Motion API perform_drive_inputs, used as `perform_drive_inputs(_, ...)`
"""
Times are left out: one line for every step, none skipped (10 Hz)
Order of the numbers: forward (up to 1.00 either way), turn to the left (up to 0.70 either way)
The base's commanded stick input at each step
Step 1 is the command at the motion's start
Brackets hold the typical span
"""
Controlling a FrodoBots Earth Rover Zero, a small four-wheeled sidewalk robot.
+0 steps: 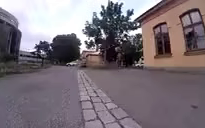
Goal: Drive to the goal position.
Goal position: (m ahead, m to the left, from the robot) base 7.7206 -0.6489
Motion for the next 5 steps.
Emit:
perform_drive_inputs(0.45,-0.27)
perform_drive_inputs(0.45,-0.27)
perform_drive_inputs(0.45,-0.27)
perform_drive_inputs(0.45,-0.27)
perform_drive_inputs(0.45,-0.27)
